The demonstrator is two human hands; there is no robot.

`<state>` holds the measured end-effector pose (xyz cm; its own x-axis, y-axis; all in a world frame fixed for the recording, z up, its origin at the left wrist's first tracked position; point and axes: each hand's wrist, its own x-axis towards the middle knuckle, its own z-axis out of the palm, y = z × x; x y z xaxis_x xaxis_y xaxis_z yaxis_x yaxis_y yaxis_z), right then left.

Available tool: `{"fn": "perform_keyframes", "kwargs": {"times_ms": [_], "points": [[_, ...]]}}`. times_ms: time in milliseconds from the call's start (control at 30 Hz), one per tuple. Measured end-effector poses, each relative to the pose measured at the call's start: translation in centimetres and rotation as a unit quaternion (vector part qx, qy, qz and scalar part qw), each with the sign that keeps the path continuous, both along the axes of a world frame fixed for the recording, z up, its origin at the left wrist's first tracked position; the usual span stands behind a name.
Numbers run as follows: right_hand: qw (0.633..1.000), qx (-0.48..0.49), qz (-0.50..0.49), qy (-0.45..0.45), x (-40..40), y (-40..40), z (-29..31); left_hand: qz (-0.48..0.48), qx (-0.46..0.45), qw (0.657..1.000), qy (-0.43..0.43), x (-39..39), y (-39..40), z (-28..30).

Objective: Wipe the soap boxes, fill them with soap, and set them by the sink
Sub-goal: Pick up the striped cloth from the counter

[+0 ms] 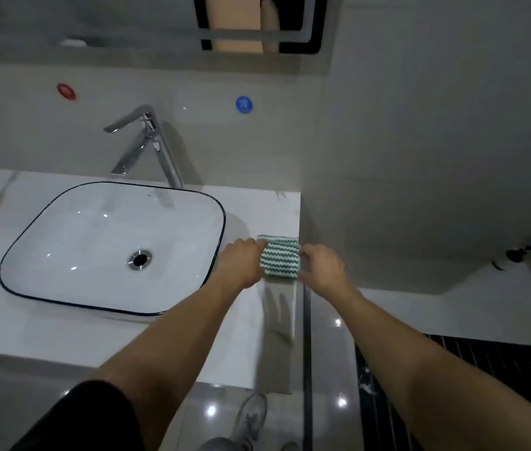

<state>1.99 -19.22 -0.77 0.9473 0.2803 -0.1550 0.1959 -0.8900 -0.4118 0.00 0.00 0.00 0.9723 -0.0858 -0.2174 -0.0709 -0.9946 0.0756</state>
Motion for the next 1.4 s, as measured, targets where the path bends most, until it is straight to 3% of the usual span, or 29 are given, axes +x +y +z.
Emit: {"fn": "perform_keyframes", "kwargs": {"times_ms": [400, 667, 833, 967, 1067, 1267, 1400], "points": [[0.994, -0.071, 0.05, 0.062, 3.3, 4.1, -6.2, -0.13, 0.059, 0.988, 0.058, 4.8, 0.3, -7.3], [0.995, -0.088, 0.014, 0.049, 4.2, 4.8, -7.8, -0.136, 0.04, 0.99, 0.01, 6.2, 0.4, -8.2], [0.996, -0.069, -0.029, 0.046, 4.5, 4.8, -6.7, -0.101, -0.031, 0.994, -0.012, 8.4, 0.3, -4.9], [0.99, -0.049, -0.128, 0.023, 5.4, 4.0, -4.1, -0.129, -0.031, 0.99, -0.041, 10.9, -1.1, -1.4], [0.984, -0.01, -0.176, 0.012, 6.3, 1.3, -0.5, -0.152, -0.079, 0.983, -0.066, 12.8, -3.3, 1.4], [0.963, 0.039, -0.259, -0.055, 4.7, -8.8, 7.8, -0.257, -0.183, 0.944, -0.097, 14.9, -11.6, 7.3], [0.937, 0.046, -0.33, -0.105, 1.4, -16.7, 11.3, -0.356, -0.228, 0.898, -0.123, 14.1, -19.7, 10.8]]}}
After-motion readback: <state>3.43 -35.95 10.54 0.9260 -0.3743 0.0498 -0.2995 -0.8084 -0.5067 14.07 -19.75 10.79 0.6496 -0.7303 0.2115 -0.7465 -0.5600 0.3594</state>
